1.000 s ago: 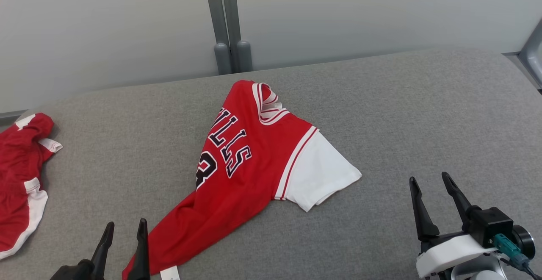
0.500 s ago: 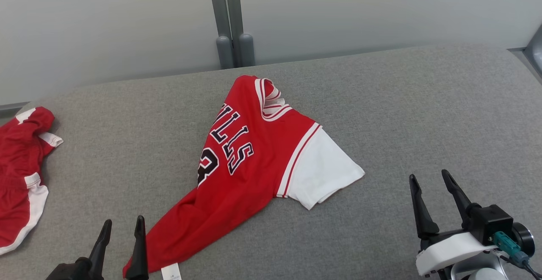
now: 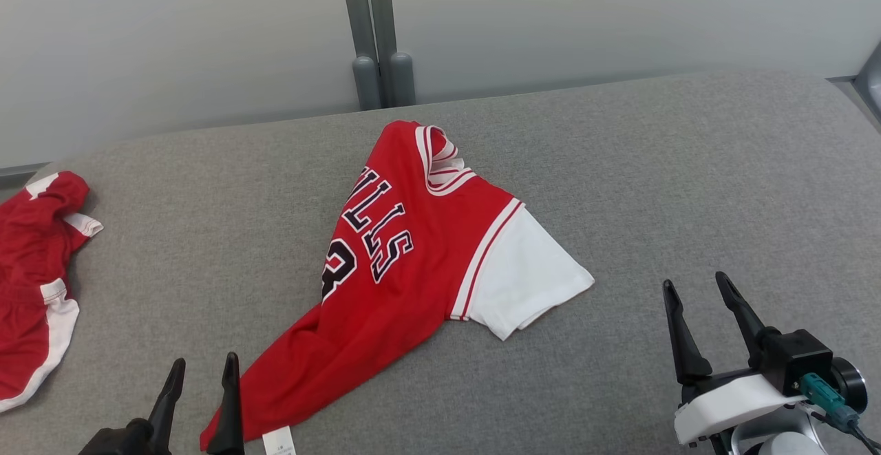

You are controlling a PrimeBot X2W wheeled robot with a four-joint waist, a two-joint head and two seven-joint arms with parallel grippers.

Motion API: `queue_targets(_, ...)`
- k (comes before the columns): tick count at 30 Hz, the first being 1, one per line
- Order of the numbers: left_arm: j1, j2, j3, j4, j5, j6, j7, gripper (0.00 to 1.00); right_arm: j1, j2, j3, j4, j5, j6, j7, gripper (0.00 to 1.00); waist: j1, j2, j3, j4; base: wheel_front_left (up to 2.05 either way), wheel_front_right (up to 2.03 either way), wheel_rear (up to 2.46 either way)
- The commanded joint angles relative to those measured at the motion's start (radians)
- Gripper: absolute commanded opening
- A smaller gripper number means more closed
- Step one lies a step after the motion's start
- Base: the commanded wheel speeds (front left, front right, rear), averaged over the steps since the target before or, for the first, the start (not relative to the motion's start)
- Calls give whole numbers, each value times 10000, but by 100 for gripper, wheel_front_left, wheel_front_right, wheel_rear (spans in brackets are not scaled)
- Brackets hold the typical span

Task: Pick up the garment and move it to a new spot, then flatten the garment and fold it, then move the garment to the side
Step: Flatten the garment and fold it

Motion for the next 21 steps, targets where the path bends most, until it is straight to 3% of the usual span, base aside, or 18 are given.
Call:
queue_targets(1,-196,44,-5,7,45,-44,-7,100,-105,-20,15,-60,7,1,-37,100,0,-1,10,11,0,0,0)
queue_targets(8,-278,174,-153,671,-91,-45,122,100,-487,-230,643,276,193,1,-35,100,0,-1,305,79,0,0,0)
queue_targets(14,-932,415,-342,803,-284,337,2326,100,-2363,-963,2162,1592,328,-1,1700,100,0,-1,1010,337,0,0,0)
queue_targets(21,-1462,416,-536,651,-450,1119,5044,100,-4427,-1273,3402,3416,403,-1,3981,100,0,-1,1672,870,0,0,0)
